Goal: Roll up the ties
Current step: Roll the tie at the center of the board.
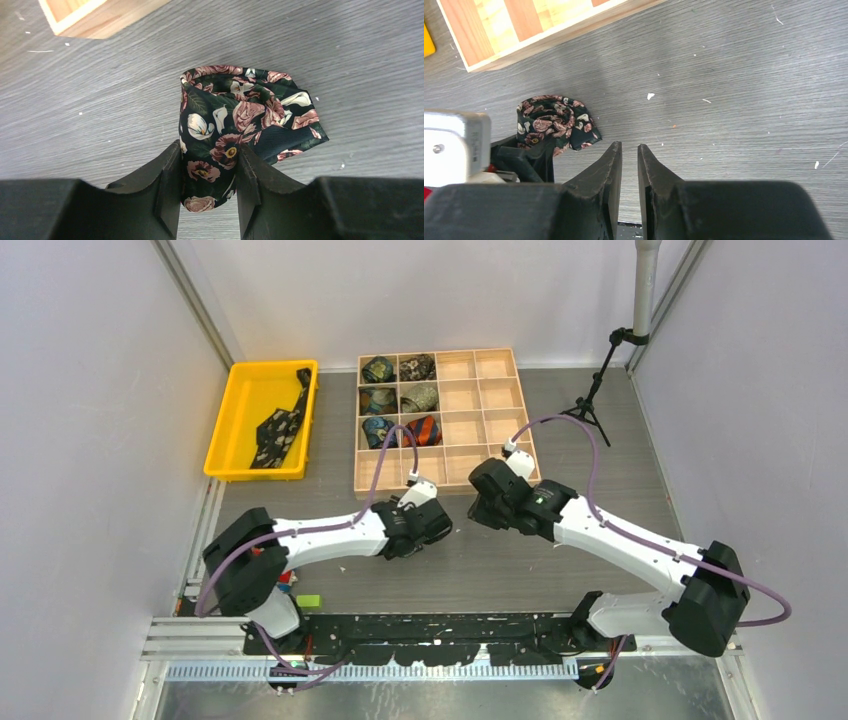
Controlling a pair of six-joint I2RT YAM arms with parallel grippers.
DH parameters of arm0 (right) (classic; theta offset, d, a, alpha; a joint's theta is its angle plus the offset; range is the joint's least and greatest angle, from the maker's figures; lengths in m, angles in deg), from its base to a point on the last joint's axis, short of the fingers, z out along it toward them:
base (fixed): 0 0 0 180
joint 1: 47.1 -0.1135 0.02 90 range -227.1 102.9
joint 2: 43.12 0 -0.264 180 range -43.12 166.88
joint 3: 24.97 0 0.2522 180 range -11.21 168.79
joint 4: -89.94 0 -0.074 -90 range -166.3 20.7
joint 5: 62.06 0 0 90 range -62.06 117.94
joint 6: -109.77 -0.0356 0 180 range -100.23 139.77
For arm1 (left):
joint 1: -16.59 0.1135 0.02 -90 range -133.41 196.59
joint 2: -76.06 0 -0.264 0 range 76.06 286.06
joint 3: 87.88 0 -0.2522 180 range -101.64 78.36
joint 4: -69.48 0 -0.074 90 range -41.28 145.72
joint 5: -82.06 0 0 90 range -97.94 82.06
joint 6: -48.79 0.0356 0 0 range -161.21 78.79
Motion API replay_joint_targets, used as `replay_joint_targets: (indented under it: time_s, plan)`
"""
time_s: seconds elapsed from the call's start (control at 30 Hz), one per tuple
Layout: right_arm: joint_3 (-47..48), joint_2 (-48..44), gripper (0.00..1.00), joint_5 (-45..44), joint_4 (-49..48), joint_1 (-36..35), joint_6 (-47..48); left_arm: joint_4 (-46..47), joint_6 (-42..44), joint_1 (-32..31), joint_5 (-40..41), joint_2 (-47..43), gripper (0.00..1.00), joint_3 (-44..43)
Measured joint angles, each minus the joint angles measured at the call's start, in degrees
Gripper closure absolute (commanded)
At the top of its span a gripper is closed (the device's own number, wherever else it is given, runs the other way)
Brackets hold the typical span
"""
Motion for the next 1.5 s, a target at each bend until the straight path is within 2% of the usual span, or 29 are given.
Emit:
replay_joint_targets:
  time_s: [0.13,0.33,0.53,0.8,1.23,1.5]
  plan:
    - [0.0,-1.1,0.77,-0.5,0.8,0.3,0.0,-3.6,-2.0,-3.7,6.9,4.4,0.66,-2.8]
    - [0.0,-2.6,0.77,-1.2,1.3,0.6,0.0,-7.2,-3.9,-7.4,11.9,10.3,0.66,-6.2]
    - [0.0,-3.7,0.76,-1.5,2.0,0.8,0.0,-10.2,-4.6,-9.4,13.6,14.3,0.53,-9.0]
    - [0.0,-5.9,0.76,-1.9,3.6,0.8,0.0,-12.8,-5.6,-10.3,11.6,16.9,0.39,-11.5]
    - [0.0,-6.9,0.74,-1.9,4.2,0.9,0.0,-16.2,-5.1,-10.3,6.3,16.2,0.30,-15.9]
    - [-0.7,-7.4,0.67,0.4,1.4,0.9,0.1,-15.6,0.4,-9.0,-0.9,8.4,0.27,-16.4]
